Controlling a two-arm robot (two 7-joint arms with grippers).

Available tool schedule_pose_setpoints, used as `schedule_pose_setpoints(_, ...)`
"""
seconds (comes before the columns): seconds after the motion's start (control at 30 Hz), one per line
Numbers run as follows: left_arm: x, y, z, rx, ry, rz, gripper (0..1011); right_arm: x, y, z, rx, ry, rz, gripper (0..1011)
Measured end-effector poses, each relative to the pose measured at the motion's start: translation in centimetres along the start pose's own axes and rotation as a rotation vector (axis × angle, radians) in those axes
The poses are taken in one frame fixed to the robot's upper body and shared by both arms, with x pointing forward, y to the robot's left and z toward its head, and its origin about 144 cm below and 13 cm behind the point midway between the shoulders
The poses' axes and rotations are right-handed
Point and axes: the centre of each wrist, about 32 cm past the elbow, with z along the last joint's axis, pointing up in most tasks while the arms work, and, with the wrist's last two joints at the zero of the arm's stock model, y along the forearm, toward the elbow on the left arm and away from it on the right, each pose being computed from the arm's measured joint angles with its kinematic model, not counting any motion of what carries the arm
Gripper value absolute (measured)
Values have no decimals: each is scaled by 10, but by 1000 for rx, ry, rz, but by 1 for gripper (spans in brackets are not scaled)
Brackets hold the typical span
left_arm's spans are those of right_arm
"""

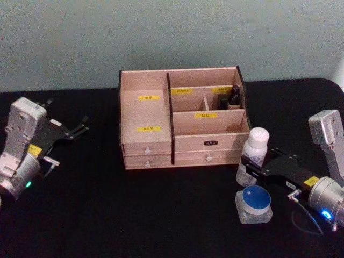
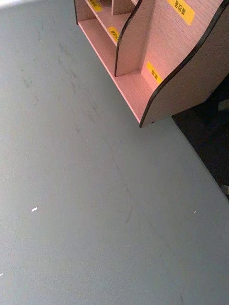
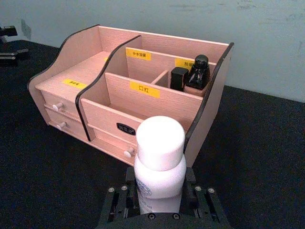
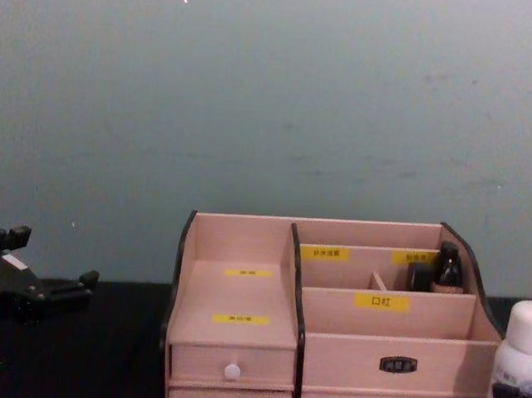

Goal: Pick up the facial cleanser and watermelon frost from the table and place them into the tiered storage box.

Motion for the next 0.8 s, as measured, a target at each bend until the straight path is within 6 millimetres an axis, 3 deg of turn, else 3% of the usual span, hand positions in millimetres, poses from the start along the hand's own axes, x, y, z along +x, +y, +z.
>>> schedule_pose_setpoints(0.33, 0, 0, 0, 0, 0, 0, 1001, 0, 0, 0, 3, 1, 1, 604)
schedule_pose_setpoints(0.5, 0, 0, 0, 0, 0, 0, 1001, -1, -3, 10, 39, 3, 17, 604)
schedule_pose_setpoints(0.8, 0, 0, 0, 0, 0, 0, 1001, -2, -12, 54, 115, -8, 68, 604)
